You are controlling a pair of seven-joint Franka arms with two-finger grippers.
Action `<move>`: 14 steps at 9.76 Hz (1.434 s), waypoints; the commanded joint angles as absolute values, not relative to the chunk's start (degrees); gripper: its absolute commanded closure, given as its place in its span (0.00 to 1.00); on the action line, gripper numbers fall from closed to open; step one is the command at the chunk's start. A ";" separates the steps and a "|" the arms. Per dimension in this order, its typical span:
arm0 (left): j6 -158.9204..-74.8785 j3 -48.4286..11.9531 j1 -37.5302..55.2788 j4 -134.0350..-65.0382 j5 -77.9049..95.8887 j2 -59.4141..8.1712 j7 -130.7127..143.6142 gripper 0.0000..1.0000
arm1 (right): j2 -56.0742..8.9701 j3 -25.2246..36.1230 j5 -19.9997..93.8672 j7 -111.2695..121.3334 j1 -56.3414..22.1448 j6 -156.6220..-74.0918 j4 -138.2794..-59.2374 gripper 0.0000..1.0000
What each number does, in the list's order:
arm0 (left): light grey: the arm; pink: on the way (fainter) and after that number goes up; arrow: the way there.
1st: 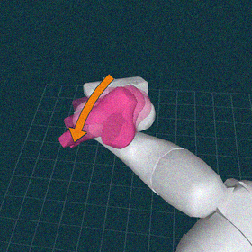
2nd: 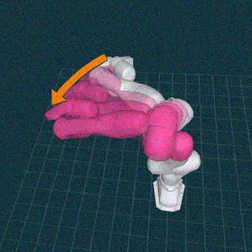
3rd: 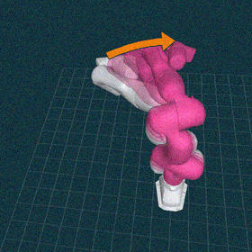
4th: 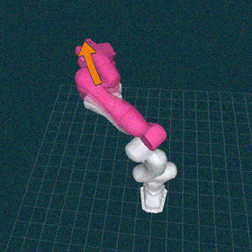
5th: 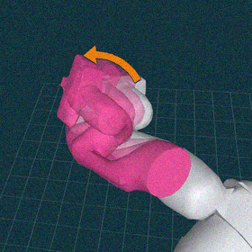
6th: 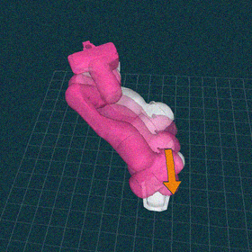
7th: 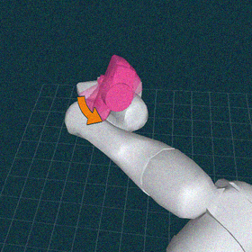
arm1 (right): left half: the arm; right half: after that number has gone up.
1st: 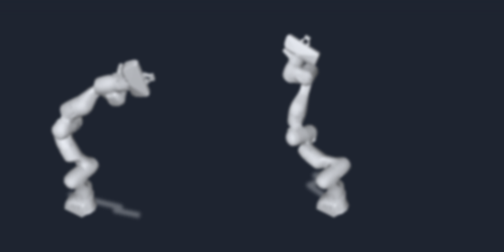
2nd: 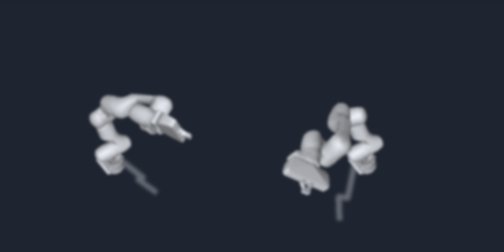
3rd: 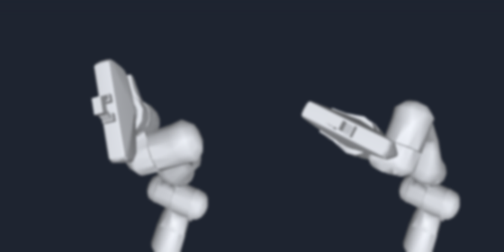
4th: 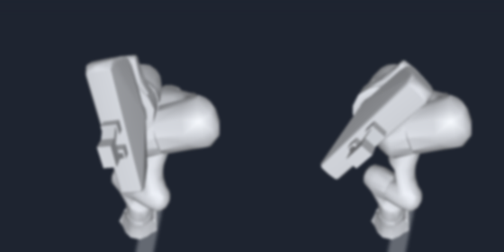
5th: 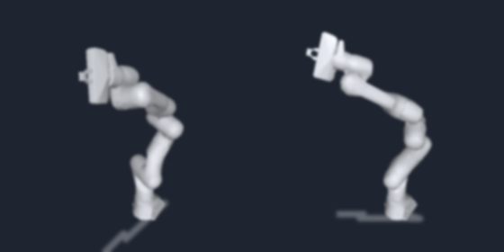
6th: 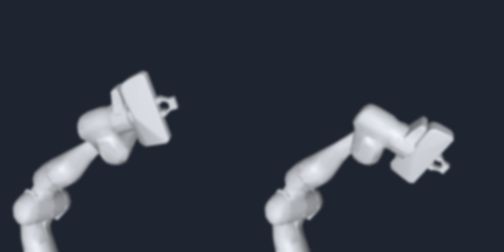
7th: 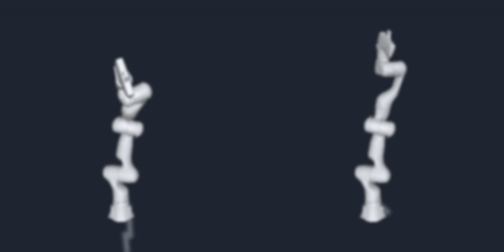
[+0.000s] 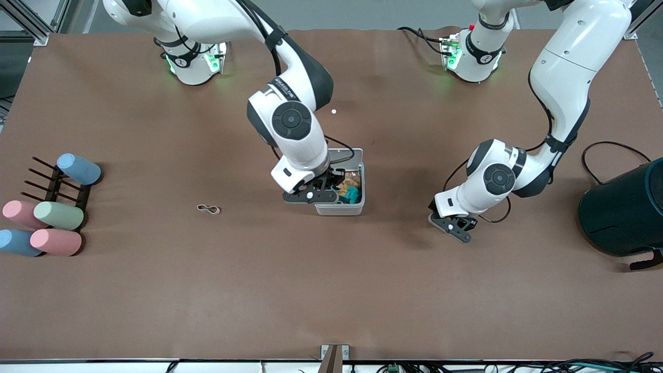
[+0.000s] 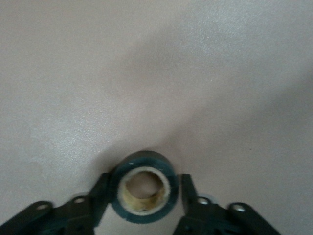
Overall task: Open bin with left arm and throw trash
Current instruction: 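Carry the packet over the open bin and release it with the right gripper, then carry the tape roll over the bin and release it with the left gripper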
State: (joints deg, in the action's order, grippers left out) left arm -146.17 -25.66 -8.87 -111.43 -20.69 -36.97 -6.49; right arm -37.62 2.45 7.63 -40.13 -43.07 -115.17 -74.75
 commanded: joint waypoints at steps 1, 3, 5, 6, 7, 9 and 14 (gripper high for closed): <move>-147.22 -26.02 -9.40 -112.24 -21.88 -36.74 -6.33 0.90 | -39.72 2.73 8.09 -41.05 -44.38 -115.84 -73.56 0.98; -146.34 -26.54 -9.14 -111.45 -21.88 -35.60 -6.33 1.00 | -41.47 2.72 8.09 -40.96 -44.82 -115.75 -73.83 0.97; -136.74 -29.86 -9.14 -105.77 -21.10 -35.16 -5.37 1.00 | -42.71 2.64 8.61 -41.31 -45.52 -116.10 -73.92 0.97; -130.14 -32.23 -9.23 -101.38 -20.66 -35.16 -3.27 1.00 | -42.80 2.64 9.48 -41.31 -45.53 -117.15 -74.00 0.96; -123.73 -35.04 -8.71 -96.99 -20.65 -35.16 1.10 1.00 | -43.15 2.64 10.54 -41.40 -45.53 -117.33 -74.00 0.91; -117.53 -39.62 -7.13 -92.04 -20.31 -35.33 11.38 1.00 | -43.24 2.64 10.72 -41.40 -45.79 -117.25 -74.00 0.25; -117.60 -41.31 -0.45 -90.35 -19.07 -35.42 23.99 0.99 | -41.58 2.64 10.81 -40.61 -45.00 -115.50 -73.74 0.00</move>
